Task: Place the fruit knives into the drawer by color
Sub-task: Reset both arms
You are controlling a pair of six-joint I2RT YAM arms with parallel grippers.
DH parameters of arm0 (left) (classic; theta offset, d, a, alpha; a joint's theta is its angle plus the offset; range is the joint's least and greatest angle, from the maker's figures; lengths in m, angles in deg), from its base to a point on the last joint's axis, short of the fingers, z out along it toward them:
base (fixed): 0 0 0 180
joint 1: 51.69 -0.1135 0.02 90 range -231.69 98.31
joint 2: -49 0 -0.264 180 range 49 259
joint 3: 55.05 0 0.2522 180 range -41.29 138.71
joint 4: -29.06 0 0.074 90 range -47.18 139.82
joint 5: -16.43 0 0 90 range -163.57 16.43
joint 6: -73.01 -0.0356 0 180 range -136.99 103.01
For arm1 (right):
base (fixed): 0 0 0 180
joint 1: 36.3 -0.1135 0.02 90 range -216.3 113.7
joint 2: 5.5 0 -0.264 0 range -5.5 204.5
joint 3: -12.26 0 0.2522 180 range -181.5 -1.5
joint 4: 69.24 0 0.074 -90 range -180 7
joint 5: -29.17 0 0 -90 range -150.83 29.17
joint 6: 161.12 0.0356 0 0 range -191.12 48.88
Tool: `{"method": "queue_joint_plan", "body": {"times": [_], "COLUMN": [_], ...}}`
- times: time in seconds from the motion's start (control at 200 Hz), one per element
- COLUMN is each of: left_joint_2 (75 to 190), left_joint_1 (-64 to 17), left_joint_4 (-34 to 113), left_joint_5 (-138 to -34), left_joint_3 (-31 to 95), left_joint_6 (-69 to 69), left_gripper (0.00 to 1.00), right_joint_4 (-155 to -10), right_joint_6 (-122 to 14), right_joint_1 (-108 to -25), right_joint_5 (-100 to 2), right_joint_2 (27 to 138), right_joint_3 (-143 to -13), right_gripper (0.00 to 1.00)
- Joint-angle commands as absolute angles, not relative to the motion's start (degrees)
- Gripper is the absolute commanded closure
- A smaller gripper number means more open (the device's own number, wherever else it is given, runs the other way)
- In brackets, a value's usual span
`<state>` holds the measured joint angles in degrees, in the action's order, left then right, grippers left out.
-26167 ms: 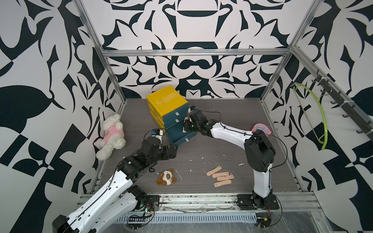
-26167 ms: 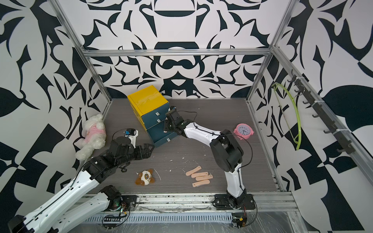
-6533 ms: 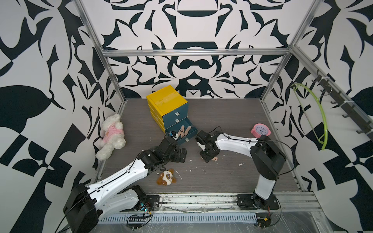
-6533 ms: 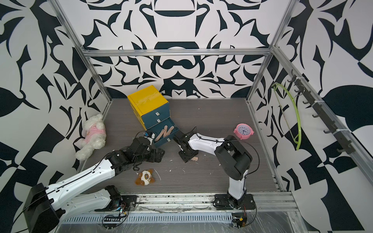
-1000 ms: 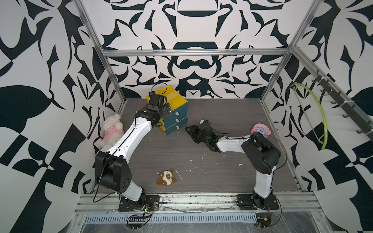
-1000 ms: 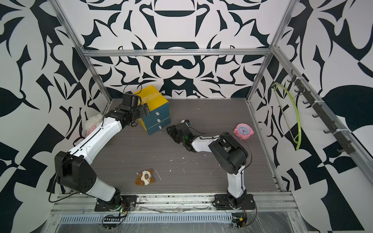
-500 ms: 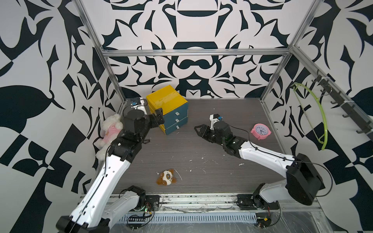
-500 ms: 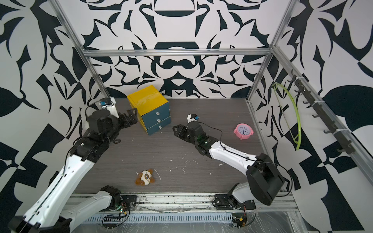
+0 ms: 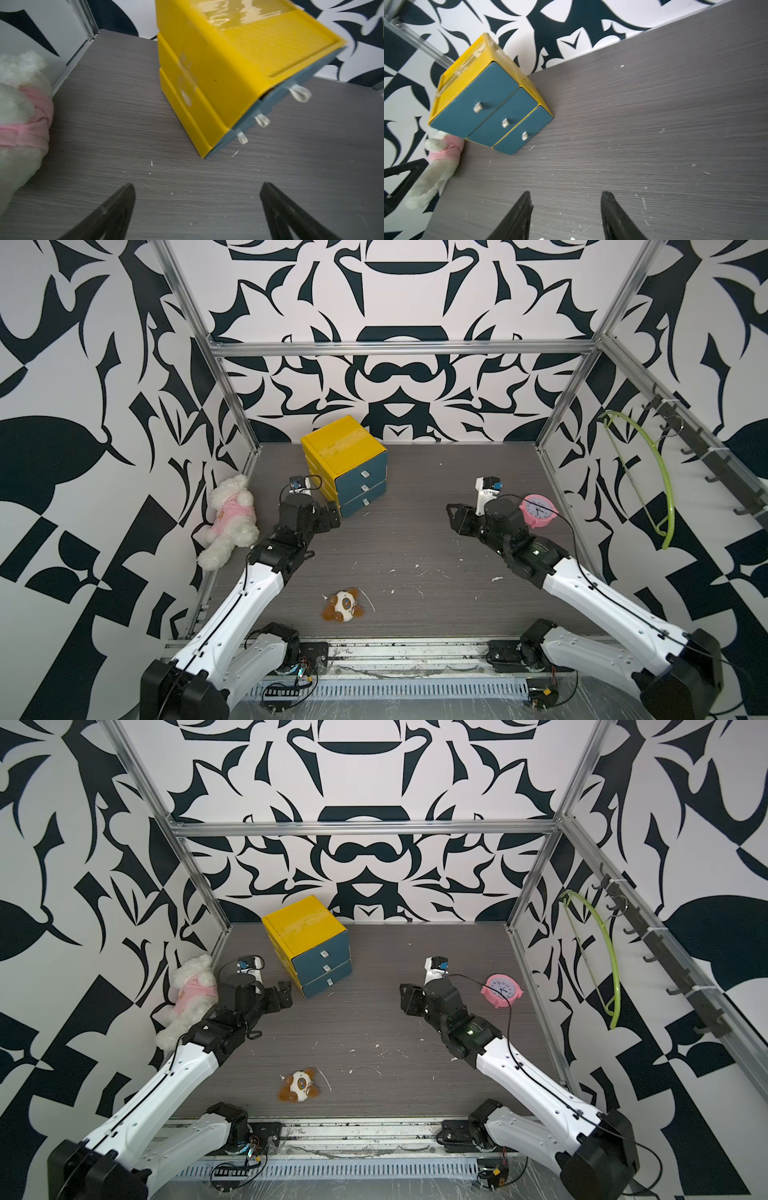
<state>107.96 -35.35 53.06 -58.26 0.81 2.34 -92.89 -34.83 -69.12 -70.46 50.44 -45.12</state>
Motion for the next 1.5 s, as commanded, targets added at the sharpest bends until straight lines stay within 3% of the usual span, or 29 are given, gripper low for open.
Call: {"method": "queue_joint_plan", "body": {"times": [0.0, 0.2, 0.63, 0.905, 1.03, 1.185, 1.495], "left_joint_2": [112.9, 119.94, 129.51, 136.83, 136.09, 137.97, 137.28], "left_joint_1": [-40.95, -47.99, -48.86, -49.29, -49.66, -50.29, -50.37], "left_joint_4": [44.66, 35.8, 19.56, 4.63, 5.32, -8.44, -6.9], "left_joint_5": [-61.85, -64.68, -57.7, -63.39, -66.72, -67.16, -67.0], "left_joint_3": [0.23, -2.97, -8.45, -12.61, -12.84, -19.52, -19.41], "left_joint_6": [0.98, -2.72, -10.77, -13.98, -14.66, -14.0, -13.48], "left_gripper": [0.01, 0.01, 0.01, 0.01, 0.01, 0.01, 0.01], "right_joint_4": [-94.65, -96.34, -94.71, -91.98, -87.09, -80.45, -59.21], "right_joint_6": [-37.49, -37.21, -38.86, -47.18, -53.24, -57.94, -65.73], "right_joint_1": [-66.8, -62.58, -57.94, -50.94, -46.91, -44.23, -42.54], "right_joint_5": [-73.62, -73.11, -69.89, -73.38, -80.18, -87.48, -89.86], "right_joint_2": [46.76, 43.58, 45.24, 48.3, 47.68, 50.62, 65.52], "right_joint_3": [-43.39, -41.88, -41.86, -45.4, -42.58, -37.41, -29.76], "right_gripper": [0.44, 0.43, 0.42, 0.4, 0.4, 0.4, 0.42]}}
